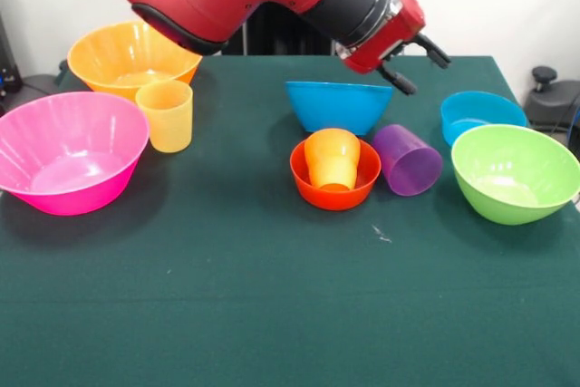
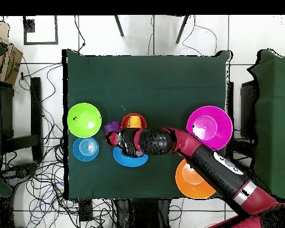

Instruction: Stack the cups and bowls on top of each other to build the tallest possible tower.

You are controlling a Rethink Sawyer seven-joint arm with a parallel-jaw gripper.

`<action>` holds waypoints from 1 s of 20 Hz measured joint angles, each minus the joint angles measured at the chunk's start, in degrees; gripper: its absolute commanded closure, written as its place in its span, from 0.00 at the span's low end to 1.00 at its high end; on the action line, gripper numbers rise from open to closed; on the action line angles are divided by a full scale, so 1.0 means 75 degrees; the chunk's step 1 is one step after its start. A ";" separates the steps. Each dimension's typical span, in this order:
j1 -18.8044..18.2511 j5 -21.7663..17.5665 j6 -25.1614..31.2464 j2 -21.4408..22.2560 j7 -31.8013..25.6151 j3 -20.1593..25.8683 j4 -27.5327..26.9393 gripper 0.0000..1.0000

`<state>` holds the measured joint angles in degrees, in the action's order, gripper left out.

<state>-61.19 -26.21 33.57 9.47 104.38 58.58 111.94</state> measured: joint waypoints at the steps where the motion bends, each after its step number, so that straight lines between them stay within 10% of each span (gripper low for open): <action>1: 0.0009 -0.0057 0.0000 0.0021 0.0000 0.0022 0.0002 0.00; 20: 0.0377 -0.0690 0.0005 0.2762 0.0000 0.0550 0.0093 0.00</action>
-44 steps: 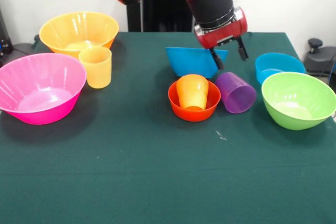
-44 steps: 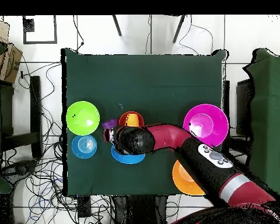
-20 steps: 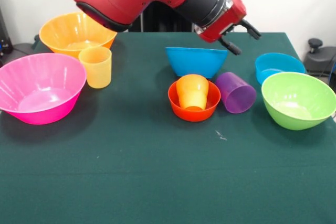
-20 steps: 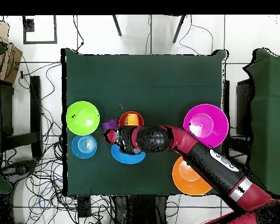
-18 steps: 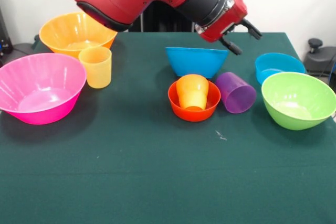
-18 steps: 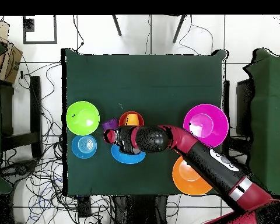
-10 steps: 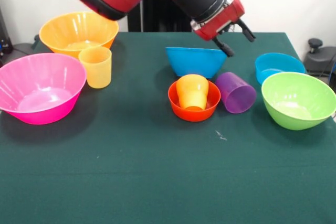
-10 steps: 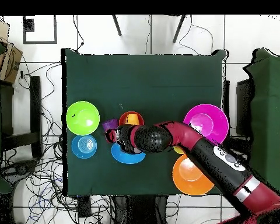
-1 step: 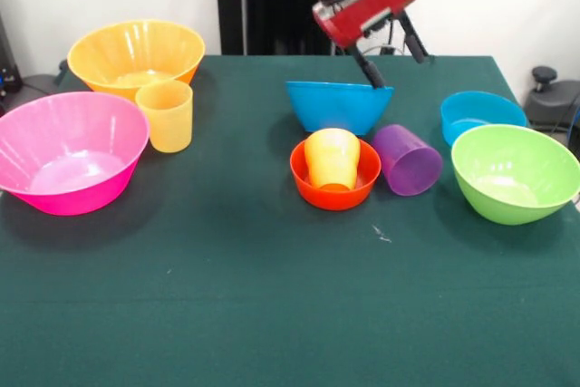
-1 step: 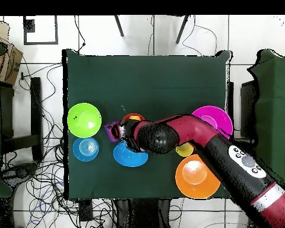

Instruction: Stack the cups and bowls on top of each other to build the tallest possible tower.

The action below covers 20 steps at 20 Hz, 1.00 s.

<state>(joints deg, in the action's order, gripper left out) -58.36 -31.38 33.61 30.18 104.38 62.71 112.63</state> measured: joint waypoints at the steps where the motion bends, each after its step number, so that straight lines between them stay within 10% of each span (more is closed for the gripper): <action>1: 0.0003 -0.0001 0.0000 0.0133 0.0000 0.0024 0.0012 0.00; 13: 0.0458 -0.0004 0.0002 0.2829 0.0000 0.0086 0.0155 0.00; 20: 0.0834 0.0004 0.0003 0.3195 0.0000 -0.0201 0.0158 0.00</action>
<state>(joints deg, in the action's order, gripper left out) -52.11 -31.35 33.63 54.15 104.38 61.20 113.81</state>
